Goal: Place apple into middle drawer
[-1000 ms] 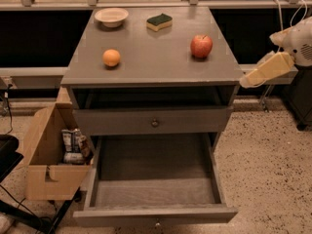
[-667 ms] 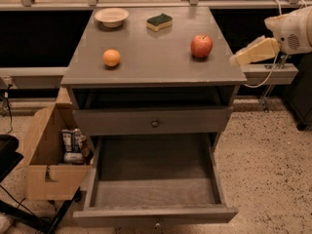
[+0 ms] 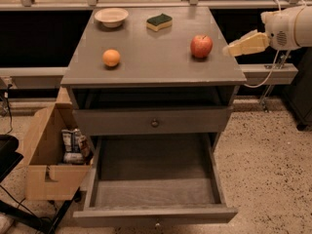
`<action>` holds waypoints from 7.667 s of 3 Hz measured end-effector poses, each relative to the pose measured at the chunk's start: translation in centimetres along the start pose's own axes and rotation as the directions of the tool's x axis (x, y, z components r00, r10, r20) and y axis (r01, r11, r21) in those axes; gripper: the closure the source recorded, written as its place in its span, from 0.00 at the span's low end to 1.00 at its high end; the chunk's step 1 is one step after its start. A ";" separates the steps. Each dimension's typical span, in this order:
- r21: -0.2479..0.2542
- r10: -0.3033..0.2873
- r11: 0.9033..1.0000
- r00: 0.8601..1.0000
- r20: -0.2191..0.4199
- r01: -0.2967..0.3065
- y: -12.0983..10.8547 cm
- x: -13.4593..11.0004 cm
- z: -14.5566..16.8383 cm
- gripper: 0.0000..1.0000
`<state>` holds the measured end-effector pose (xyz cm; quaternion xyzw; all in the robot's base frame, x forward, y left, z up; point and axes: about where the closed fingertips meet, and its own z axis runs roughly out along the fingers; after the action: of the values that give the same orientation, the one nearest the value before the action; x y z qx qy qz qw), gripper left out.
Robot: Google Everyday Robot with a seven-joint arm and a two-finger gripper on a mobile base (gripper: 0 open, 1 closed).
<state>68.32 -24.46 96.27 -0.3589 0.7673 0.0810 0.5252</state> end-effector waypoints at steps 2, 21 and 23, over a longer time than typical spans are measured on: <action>0.008 0.115 0.993 0.991 0.073 -0.116 -2.0 -1.2 8.3 0.00; -0.317 0.020 0.948 0.981 0.193 0.043 13.6 -4.2 -1.3 1.00; -0.342 -0.030 0.940 0.999 -0.032 0.018 21.5 13.9 1.1 1.00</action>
Offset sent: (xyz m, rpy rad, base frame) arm 0.1365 0.0607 -0.0324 0.1951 -0.0033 -0.0673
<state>52.80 -14.68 78.36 -0.4553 0.7467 0.1997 0.4419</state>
